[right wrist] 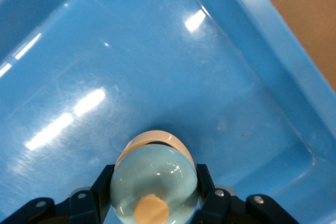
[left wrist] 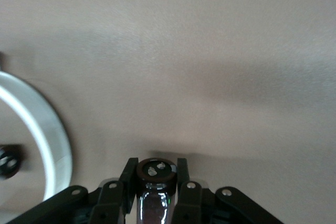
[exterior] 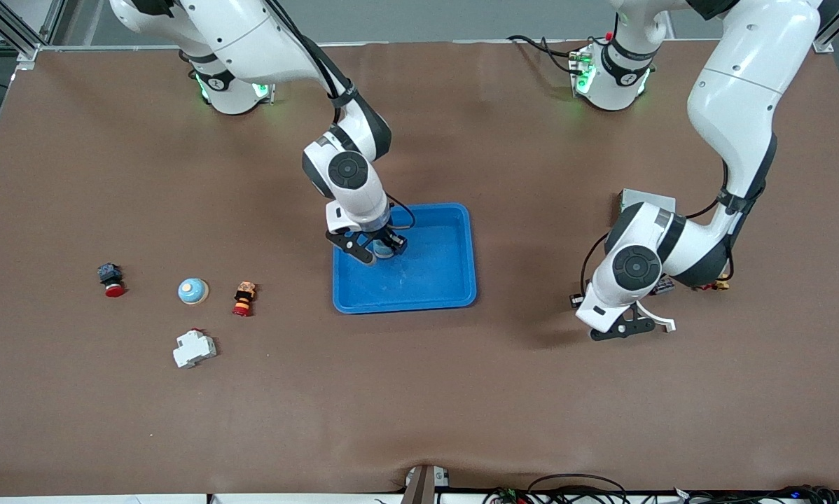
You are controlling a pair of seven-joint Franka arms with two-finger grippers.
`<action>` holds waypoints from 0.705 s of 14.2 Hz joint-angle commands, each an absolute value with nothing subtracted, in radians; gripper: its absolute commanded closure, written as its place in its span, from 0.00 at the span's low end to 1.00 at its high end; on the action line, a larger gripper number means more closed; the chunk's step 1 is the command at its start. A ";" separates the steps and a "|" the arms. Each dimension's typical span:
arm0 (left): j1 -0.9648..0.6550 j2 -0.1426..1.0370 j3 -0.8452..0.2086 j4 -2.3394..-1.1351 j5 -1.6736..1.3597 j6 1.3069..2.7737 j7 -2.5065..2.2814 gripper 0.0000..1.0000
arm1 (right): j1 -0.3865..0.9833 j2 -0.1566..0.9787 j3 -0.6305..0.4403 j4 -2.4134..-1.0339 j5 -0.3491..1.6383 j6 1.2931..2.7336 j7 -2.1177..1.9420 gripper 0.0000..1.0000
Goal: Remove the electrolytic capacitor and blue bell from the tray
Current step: 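Place the capacitor by the white arc while the right gripper carries the bell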
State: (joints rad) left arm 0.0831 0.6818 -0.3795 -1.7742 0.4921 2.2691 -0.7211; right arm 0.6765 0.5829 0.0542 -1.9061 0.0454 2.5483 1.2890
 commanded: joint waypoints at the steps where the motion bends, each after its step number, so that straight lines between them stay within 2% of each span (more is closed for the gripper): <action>1: 0.150 0.664 -0.391 -1.853 0.537 2.352 -0.663 1.00 | 0.654 0.529 0.051 -1.814 0.031 2.365 1.298 1.00; 4: 0.144 0.661 -0.391 -1.865 0.540 2.353 -0.627 1.00 | 0.574 0.447 0.052 -1.712 0.032 2.108 1.119 1.00; 8: 0.149 0.666 -0.391 -1.867 0.583 2.356 -0.614 1.00 | 0.413 0.287 0.051 -1.743 0.032 1.996 0.777 1.00; 10: 0.158 0.666 -0.388 -1.867 0.589 2.356 -0.575 1.00 | 0.301 0.249 0.051 -1.743 0.031 1.933 0.575 1.00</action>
